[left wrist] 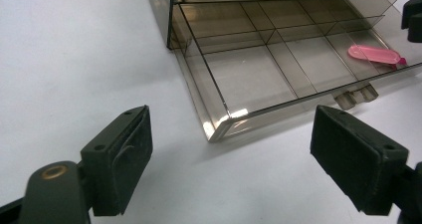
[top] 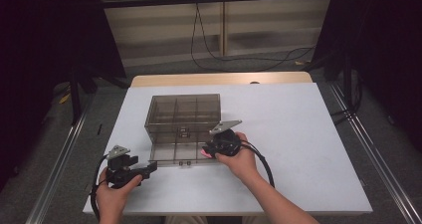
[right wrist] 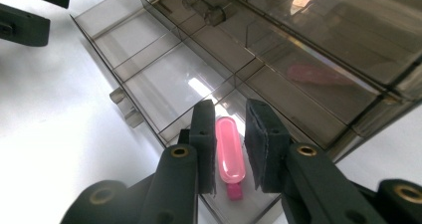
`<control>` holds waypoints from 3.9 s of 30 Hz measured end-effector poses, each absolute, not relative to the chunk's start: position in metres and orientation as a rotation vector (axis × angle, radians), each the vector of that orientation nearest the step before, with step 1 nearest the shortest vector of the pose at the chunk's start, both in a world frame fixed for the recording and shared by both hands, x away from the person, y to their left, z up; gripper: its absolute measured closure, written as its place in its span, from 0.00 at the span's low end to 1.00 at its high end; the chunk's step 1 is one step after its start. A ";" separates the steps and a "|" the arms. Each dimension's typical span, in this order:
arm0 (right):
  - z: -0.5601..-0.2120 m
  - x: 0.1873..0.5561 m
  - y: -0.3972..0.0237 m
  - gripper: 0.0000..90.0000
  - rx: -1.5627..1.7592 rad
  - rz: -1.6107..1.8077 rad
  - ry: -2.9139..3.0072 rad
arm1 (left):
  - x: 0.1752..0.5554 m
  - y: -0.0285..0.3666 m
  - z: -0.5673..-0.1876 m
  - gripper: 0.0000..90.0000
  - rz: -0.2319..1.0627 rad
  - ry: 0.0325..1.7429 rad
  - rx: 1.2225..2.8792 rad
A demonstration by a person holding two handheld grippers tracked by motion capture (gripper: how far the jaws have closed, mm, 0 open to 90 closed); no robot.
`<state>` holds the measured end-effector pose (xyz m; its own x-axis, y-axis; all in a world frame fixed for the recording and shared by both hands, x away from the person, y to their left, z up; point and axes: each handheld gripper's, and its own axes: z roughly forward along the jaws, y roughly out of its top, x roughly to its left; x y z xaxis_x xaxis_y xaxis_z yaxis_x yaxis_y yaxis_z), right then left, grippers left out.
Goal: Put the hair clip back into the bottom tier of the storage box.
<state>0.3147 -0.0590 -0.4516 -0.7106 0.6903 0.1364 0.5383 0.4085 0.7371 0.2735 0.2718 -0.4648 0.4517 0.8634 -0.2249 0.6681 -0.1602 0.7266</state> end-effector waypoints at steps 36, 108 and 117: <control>-0.403 0.319 -0.072 0.93 1.071 1.192 2.424 | 0.272 0.268 -0.464 0.19 0.307 1.277 1.912; -0.391 0.350 -0.075 0.96 1.097 1.145 2.306 | 0.261 0.260 -0.457 0.63 0.254 1.202 1.934; -0.390 0.349 -0.074 0.96 1.099 1.137 2.307 | 0.261 0.254 -0.457 0.76 0.235 1.209 1.933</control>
<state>0.3492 -0.0740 -0.3905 -0.6413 0.7666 0.0313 0.4918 0.3794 0.7837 0.2610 0.2541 -0.4571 0.5209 0.8154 -0.2527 0.6617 -0.1986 0.7230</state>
